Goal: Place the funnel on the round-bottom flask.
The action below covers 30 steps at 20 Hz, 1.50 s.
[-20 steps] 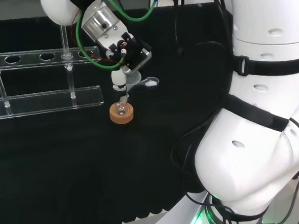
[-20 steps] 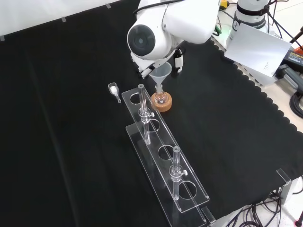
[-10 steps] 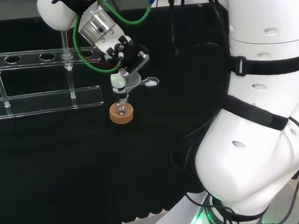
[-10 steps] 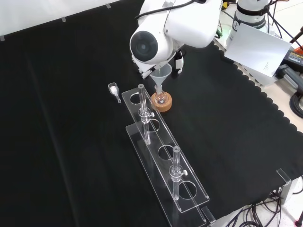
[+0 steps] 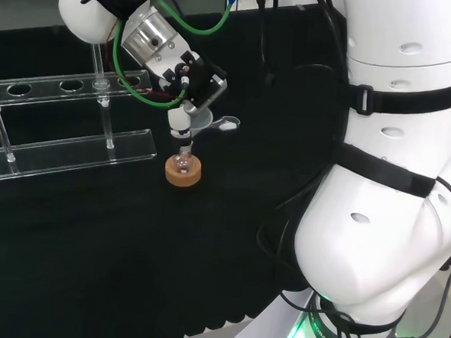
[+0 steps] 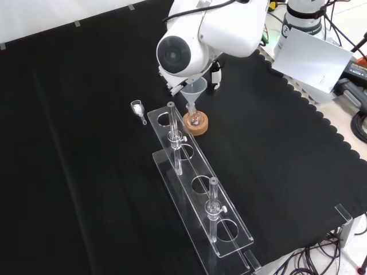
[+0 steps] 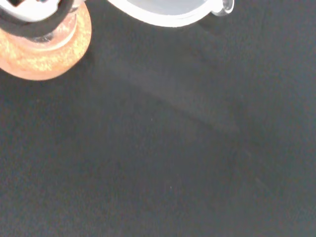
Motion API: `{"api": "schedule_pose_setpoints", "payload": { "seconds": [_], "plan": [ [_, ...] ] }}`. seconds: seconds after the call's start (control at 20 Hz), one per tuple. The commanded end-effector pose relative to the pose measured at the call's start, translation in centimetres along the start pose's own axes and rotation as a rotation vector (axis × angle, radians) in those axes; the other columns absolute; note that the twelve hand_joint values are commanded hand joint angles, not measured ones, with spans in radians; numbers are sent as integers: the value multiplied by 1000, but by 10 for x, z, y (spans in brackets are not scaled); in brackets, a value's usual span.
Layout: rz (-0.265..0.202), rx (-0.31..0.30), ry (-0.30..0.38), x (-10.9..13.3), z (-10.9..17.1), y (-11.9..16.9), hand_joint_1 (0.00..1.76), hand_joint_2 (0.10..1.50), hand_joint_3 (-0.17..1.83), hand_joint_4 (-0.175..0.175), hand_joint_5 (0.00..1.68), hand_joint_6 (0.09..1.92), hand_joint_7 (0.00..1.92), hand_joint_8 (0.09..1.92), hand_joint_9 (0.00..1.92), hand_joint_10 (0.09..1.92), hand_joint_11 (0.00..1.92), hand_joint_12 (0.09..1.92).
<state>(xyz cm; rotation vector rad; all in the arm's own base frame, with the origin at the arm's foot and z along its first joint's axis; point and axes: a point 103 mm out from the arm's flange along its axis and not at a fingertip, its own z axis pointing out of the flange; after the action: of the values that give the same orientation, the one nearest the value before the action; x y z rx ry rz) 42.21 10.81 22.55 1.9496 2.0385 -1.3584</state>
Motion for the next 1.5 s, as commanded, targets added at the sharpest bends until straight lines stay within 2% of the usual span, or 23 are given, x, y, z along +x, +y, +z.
{"api": "schedule_pose_setpoints", "payload": {
  "seconds": [0.05, 0.2, 0.45, 0.55, 0.7, 0.9, 1.15, 1.3, 1.35, 1.5],
  "plan": [
    [-33, 2, -4, -4, 11, -1, 728, 647, 524, -43, 458, 837, 639, 765, 949, 528, 492, 1330],
    [-18, 11, -9, -4, 11, -1, 721, 644, 523, -44, 444, 832, 633, 765, 942, 528, 489, 1331],
    [-4, 17, -21, 20, -4, -8, 709, 641, 520, -44, 427, 827, 620, 769, 931, 532, 478, 1335],
    [-14, 22, 9, 2, 9, -5, 707, 640, 518, -44, 425, 826, 617, 772, 928, 535, 475, 1337],
    [-13, 19, -1, 1, 9, -5, 703, 640, 516, -45, 422, 824, 615, 775, 925, 539, 473, 1339],
    [-2, 25, -31, 24, -5, -10, 698, 640, 514, -46, 417, 820, 612, 777, 921, 542, 470, 1341],
    [-4, 41, -30, 30, -10, -11, 693, 638, 510, -48, 397, 805, 603, 778, 911, 544, 461, 1343],
    [-5, 38, -9, 27, -5, -10, 684, 638, 501, -52, 378, 748, 585, 787, 892, 561, 449, 1354],
    [-21, 35, 30, 16, 3, -8, 680, 637, 497, -55, 360, 694, 574, 793, 880, 571, 442, 1358],
    [-13, 44, 3, 11, 6, -7, 668, 635, 487, -61, 315, 516, 544, 805, 848, 596, 426, 1367]
  ]
}}
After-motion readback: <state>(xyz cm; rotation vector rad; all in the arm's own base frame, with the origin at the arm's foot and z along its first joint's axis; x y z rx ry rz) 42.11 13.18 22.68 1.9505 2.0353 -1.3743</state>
